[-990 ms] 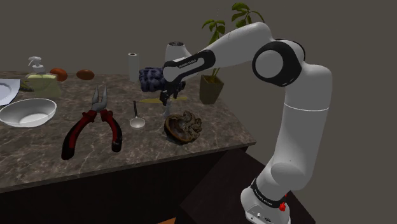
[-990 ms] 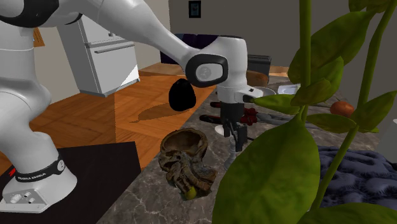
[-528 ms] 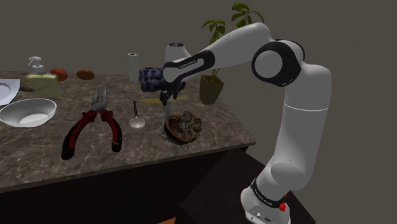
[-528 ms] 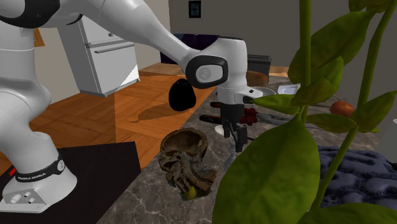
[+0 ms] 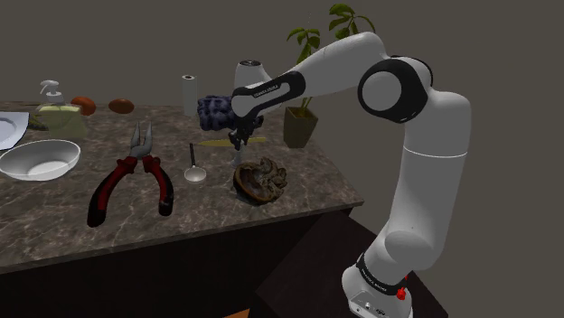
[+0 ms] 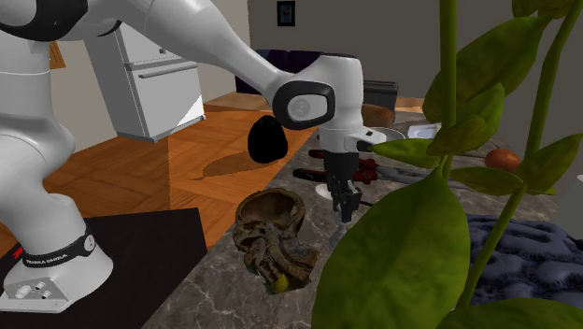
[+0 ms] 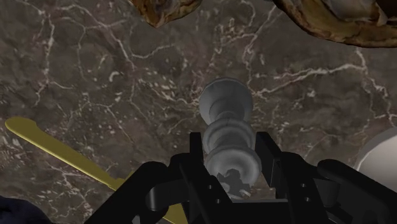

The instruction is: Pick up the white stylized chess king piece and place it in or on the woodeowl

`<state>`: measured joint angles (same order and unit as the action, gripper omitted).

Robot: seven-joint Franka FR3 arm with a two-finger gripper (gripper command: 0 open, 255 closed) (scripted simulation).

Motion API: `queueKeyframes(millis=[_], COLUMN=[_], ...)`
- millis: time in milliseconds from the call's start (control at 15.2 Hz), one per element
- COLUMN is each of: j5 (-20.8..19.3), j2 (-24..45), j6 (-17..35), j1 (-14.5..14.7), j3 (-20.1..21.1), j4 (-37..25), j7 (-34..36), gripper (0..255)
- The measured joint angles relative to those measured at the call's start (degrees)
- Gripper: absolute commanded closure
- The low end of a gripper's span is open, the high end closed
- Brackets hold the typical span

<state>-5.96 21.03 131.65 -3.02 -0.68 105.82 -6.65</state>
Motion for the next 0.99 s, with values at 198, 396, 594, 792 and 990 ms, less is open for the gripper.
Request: queueKeyframes(millis=[198,396,594,792,990], j5=[0.0,0.1,0.2,0.4,0.5], j2=[-0.1,-1.1,-2.1,-3.2,-4.2], j6=[-0.3,-2.1,-3.9,-5.7,-7.7], j1=[0.0,0.1,0.1,0.0,0.0], j3=[0.0,0.1,0.1,0.1,0.2], j4=[-0.1,-0.9,-1.7,-2.5,-3.4], j7=[0.0,-0.1,-0.2,-0.6,-0.8], gripper=[255,255,255,255,255])
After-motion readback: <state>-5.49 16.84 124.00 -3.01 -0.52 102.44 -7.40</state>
